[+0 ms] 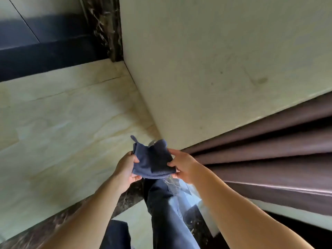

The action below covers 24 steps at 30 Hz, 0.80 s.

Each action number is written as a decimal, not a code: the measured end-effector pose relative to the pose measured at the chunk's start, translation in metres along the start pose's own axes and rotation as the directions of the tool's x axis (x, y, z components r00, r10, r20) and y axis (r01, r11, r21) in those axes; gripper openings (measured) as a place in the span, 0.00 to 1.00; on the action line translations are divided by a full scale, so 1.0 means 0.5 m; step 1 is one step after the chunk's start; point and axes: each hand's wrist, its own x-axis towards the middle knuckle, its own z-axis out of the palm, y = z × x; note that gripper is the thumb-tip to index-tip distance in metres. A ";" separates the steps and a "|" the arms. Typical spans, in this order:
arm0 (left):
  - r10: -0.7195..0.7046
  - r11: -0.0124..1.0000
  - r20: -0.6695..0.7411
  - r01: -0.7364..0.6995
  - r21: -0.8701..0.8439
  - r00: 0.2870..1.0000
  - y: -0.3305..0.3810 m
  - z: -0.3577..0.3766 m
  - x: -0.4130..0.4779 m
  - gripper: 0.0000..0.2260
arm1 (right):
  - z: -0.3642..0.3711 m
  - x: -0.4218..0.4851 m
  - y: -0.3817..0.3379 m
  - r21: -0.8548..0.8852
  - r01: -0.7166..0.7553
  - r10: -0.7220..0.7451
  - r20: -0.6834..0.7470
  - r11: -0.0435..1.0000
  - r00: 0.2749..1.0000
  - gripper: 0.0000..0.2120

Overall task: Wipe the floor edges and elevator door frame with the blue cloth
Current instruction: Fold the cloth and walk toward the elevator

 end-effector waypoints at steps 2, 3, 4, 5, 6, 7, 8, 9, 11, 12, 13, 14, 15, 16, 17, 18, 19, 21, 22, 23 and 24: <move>-0.064 0.998 -0.038 0.063 -0.031 0.997 -0.005 0.008 0.158 0.10 | 0.002 0.151 -0.007 -0.075 -0.038 0.034 -0.049 0.996 0.998 0.28; -0.071 0.997 -0.054 0.069 -0.036 0.996 -0.009 0.010 0.230 0.09 | 0.004 0.221 -0.007 -0.095 -0.062 0.056 -0.058 0.994 0.997 0.29; -0.063 0.997 -0.057 0.061 -0.044 0.996 -0.014 0.011 0.295 0.07 | 0.009 0.289 -0.001 -0.102 -0.080 0.075 -0.055 0.992 0.996 0.30; -0.049 0.997 -0.060 0.046 -0.054 0.997 -0.025 0.010 0.400 0.08 | 0.018 0.390 0.015 -0.097 -0.082 0.076 -0.063 0.992 0.995 0.30; -0.037 0.997 -0.070 0.033 -0.064 0.997 -0.033 0.011 0.476 0.10 | 0.020 0.463 0.032 -0.085 -0.078 0.072 -0.074 0.993 0.995 0.30; -0.026 0.997 -0.062 0.021 -0.081 0.998 -0.041 0.009 0.560 0.11 | 0.024 0.542 0.055 -0.048 -0.061 0.056 -0.083 0.997 0.995 0.29; 0.014 0.997 -0.057 -0.019 -0.076 0.998 -0.059 -0.001 0.666 0.12 | 0.035 0.643 0.095 0.000 -0.027 0.027 -0.100 1.000 0.995 0.27; 0.062 0.997 -0.045 -0.063 -0.035 0.997 -0.063 -0.001 0.725 0.14 | 0.032 0.701 0.121 0.023 0.004 0.000 -0.147 1.000 0.989 0.26; 0.153 0.988 -0.003 -0.153 0.031 0.988 -0.100 -0.019 0.890 0.18 | 0.036 0.860 0.197 0.049 0.100 -0.084 -0.264 0.994 0.961 0.23; 0.195 0.979 0.024 -0.196 0.055 0.980 -0.124 -0.030 0.972 0.19 | 0.038 0.932 0.234 0.049 0.152 -0.130 -0.306 0.987 0.943 0.22; 0.220 0.971 0.049 -0.223 0.091 0.974 -0.144 -0.037 1.035 0.20 | 0.034 0.987 0.265 0.045 0.201 -0.174 -0.343 0.979 0.923 0.21; 0.243 0.958 0.072 -0.251 0.141 0.967 -0.168 -0.037 1.087 0.21 | 0.029 1.031 0.293 0.020 0.245 -0.219 -0.386 0.969 0.896 0.20; 0.270 0.943 0.109 -0.286 0.173 0.957 -0.197 -0.029 1.133 0.22 | 0.019 1.069 0.327 -0.009 0.312 -0.285 -0.427 0.950 0.858 0.20; 0.298 0.919 0.137 -0.323 0.225 0.945 -0.215 -0.021 1.170 0.23 | 0.013 1.099 0.353 -0.044 0.356 -0.334 -0.473 0.933 0.815 0.20; 0.309 0.899 0.166 -0.345 0.271 0.936 -0.223 -0.011 1.202 0.23 | 0.008 1.129 0.377 -0.072 0.385 -0.365 -0.512 0.920 0.778 0.19; 0.312 0.879 0.187 -0.358 0.314 0.931 -0.233 -0.005 1.223 0.22 | 0.002 1.146 0.397 -0.111 0.371 -0.371 -0.529 0.922 0.763 0.19; 0.305 0.850 0.204 -0.363 0.382 0.930 -0.236 0.000 1.233 0.22 | -0.004 1.152 0.418 -0.188 0.313 -0.364 -0.545 0.931 0.755 0.19; 0.373 0.728 0.216 -0.429 0.535 0.902 -0.238 -0.008 1.238 0.22 | -0.010 1.143 0.453 -0.401 0.220 -0.429 -0.561 0.889 0.708 0.23; 0.439 0.616 0.220 -0.470 0.632 0.871 -0.239 -0.020 1.234 0.23 | -0.013 1.128 0.465 -0.524 0.223 -0.518 -0.524 0.822 0.677 0.25; 0.512 0.482 0.215 -0.486 0.729 0.831 -0.239 -0.034 1.230 0.22 | -0.013 1.114 0.475 -0.627 0.249 -0.604 -0.449 0.738 0.659 0.26; 0.577 0.340 0.211 -0.467 0.817 0.789 -0.238 -0.048 1.223 0.22 | -0.010 1.104 0.480 -0.700 0.278 -0.653 -0.346 0.657 0.673 0.27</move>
